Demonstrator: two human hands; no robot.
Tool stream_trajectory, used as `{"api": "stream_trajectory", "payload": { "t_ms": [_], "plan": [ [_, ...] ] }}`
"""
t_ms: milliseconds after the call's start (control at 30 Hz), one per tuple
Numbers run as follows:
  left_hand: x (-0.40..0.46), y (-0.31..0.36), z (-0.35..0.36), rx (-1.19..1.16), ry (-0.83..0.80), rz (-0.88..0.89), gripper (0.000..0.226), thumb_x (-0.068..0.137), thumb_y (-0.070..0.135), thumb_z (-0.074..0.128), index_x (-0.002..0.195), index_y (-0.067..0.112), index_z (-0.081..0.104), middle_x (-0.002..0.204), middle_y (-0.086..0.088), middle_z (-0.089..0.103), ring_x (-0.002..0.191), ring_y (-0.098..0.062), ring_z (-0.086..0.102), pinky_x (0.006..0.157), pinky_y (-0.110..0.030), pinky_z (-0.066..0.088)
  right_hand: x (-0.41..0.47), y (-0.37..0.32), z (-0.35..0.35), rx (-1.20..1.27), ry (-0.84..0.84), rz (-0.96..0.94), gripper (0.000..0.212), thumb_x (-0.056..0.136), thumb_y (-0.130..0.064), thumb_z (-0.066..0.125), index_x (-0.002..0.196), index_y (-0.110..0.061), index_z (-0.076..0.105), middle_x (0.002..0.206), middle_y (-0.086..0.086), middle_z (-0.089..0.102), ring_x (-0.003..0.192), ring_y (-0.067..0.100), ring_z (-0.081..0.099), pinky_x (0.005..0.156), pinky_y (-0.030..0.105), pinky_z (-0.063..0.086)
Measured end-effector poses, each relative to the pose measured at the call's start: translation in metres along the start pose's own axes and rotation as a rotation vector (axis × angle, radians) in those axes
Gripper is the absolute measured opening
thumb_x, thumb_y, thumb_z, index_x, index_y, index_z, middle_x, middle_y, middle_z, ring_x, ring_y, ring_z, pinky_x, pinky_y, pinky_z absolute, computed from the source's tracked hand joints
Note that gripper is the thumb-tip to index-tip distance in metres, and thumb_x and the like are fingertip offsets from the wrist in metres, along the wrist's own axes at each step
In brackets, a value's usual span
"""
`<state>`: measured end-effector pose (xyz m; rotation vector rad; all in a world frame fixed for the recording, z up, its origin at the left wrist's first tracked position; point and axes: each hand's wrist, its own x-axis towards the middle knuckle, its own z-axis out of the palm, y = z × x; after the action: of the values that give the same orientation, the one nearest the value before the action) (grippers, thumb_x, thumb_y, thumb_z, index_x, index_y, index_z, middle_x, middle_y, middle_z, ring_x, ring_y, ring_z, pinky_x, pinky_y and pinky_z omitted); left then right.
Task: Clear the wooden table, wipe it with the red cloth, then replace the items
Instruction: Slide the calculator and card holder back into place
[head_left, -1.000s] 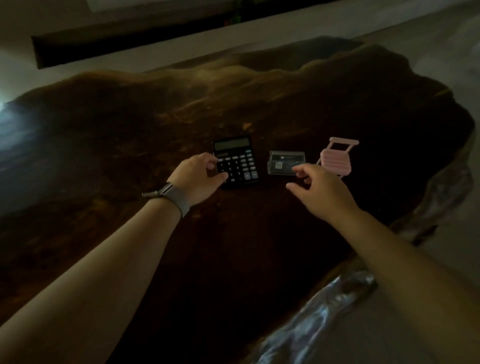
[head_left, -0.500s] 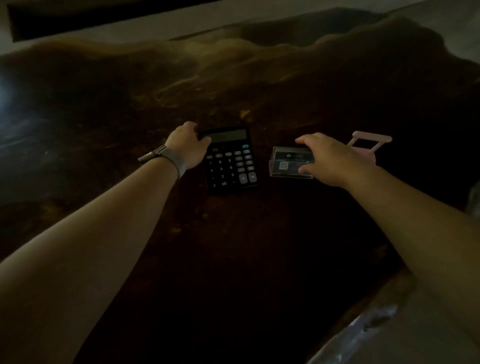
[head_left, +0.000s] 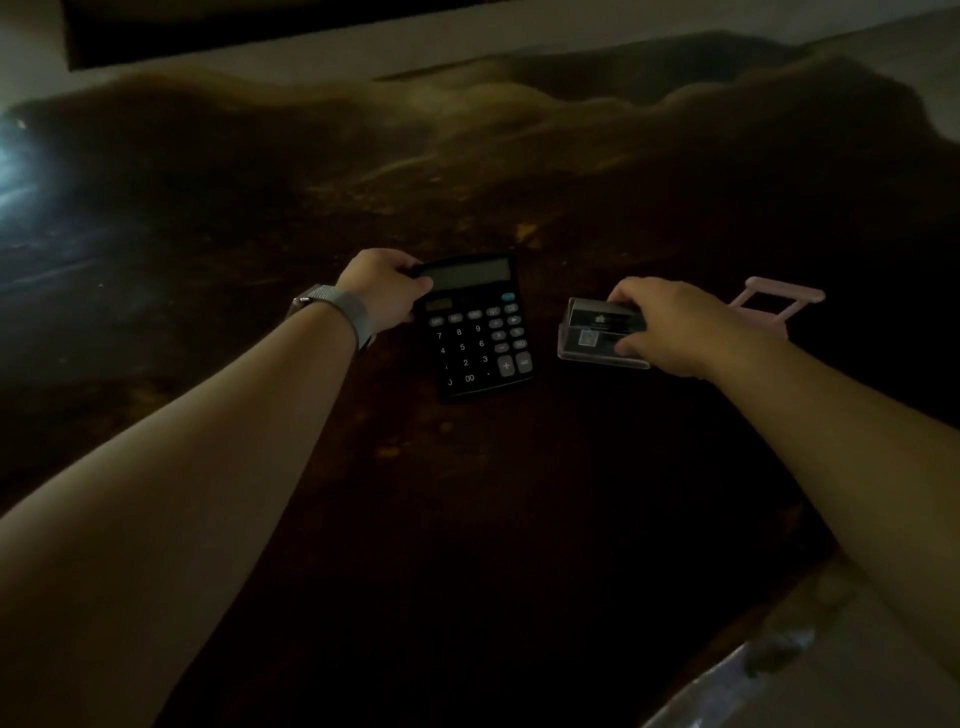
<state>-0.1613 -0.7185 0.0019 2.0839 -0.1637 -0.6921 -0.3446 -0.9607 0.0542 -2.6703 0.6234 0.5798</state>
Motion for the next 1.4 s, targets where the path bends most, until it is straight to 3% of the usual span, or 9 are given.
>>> {"api": "stream_trajectory", "payload": {
  "t_ms": [167,333,533,700,733,867,933,1267,1400],
  "plan": [
    [-0.033,-0.027,-0.072,-0.065,0.057,-0.032,0.009,0.092,0.018,0.065,0.093,0.026,0.067,0.105,-0.003,0.065,0.101,-0.023,0.066,0.089,-0.04,0.057,-0.015,-0.056,0.0,-0.017,0.045,-0.088,0.049,0.088,-0.019,0.075,0.129,-0.031,0.053,0.127,-0.001,0.058,0.113,0.021,0.055,0.09,0.042,0.048],
    [-0.074,-0.083,-0.174,-0.099,0.178,-0.054,0.015,0.089,0.018,0.068,0.084,0.032,0.068,0.107,-0.005,0.068,0.095,-0.021,0.067,0.074,-0.033,0.057,-0.029,-0.143,0.016,-0.027,0.061,-0.195,0.047,0.086,-0.019,0.077,0.125,-0.033,0.055,0.124,-0.002,0.059,0.112,0.021,0.055,0.088,0.042,0.048],
    [-0.141,-0.167,-0.308,-0.107,0.319,-0.074,0.017,0.09,0.014,0.068,0.083,0.029,0.071,0.105,-0.013,0.07,0.094,-0.028,0.069,0.086,-0.044,0.057,-0.042,-0.277,0.054,-0.032,0.043,-0.321,0.047,0.086,-0.016,0.077,0.125,-0.031,0.056,0.125,0.0,0.059,0.113,0.021,0.056,0.093,0.046,0.05],
    [-0.185,-0.236,-0.415,-0.075,0.46,-0.075,0.01,0.089,0.012,0.068,0.088,0.021,0.071,0.089,-0.01,0.068,0.069,-0.019,0.062,0.053,-0.019,0.056,-0.048,-0.396,0.085,-0.05,0.025,-0.397,0.045,0.085,-0.016,0.077,0.122,-0.033,0.057,0.122,-0.002,0.06,0.111,0.02,0.056,0.093,0.045,0.05],
    [-0.191,-0.249,-0.434,-0.067,0.478,-0.077,0.008,0.088,0.013,0.069,0.092,0.019,0.073,0.088,-0.007,0.069,0.067,-0.017,0.062,0.053,-0.018,0.055,-0.049,-0.418,0.091,-0.053,0.019,-0.413,0.045,0.085,-0.016,0.077,0.121,-0.033,0.057,0.121,-0.002,0.06,0.11,0.019,0.056,0.092,0.044,0.05],
    [-0.202,-0.302,-0.502,-0.079,0.527,-0.09,0.016,0.086,0.017,0.073,0.1,0.022,0.075,0.101,-0.01,0.074,0.096,-0.028,0.07,0.092,-0.041,0.055,-0.046,-0.499,0.114,-0.074,-0.009,-0.473,0.044,0.086,-0.016,0.077,0.121,-0.033,0.056,0.117,-0.005,0.058,0.107,0.017,0.054,0.085,0.038,0.047],
    [-0.202,-0.324,-0.527,-0.11,0.543,-0.088,0.016,0.086,0.016,0.073,0.1,0.023,0.075,0.102,-0.011,0.074,0.097,-0.028,0.07,0.094,-0.044,0.054,-0.041,-0.534,0.127,-0.087,-0.009,-0.5,0.045,0.086,-0.016,0.077,0.122,-0.032,0.057,0.116,-0.005,0.057,0.106,0.016,0.053,0.084,0.036,0.045],
    [-0.164,-0.395,-0.586,-0.19,0.561,-0.079,0.014,0.086,0.017,0.073,0.087,0.031,0.074,0.09,0.002,0.074,0.081,-0.016,0.071,0.079,-0.032,0.057,0.009,-0.651,0.188,-0.112,-0.03,-0.56,0.045,0.084,-0.016,0.079,0.12,-0.034,0.058,0.113,-0.008,0.055,0.105,0.014,0.052,0.081,0.035,0.043],
    [-0.153,-0.403,-0.588,-0.226,0.555,-0.049,0.016,0.088,0.013,0.07,0.1,0.023,0.074,0.085,0.002,0.071,0.069,-0.01,0.067,0.068,-0.026,0.06,0.023,-0.669,0.202,-0.124,-0.026,-0.566,0.048,0.084,-0.018,0.079,0.123,-0.033,0.057,0.115,-0.008,0.054,0.104,0.013,0.05,0.082,0.034,0.043]
  ]
}}
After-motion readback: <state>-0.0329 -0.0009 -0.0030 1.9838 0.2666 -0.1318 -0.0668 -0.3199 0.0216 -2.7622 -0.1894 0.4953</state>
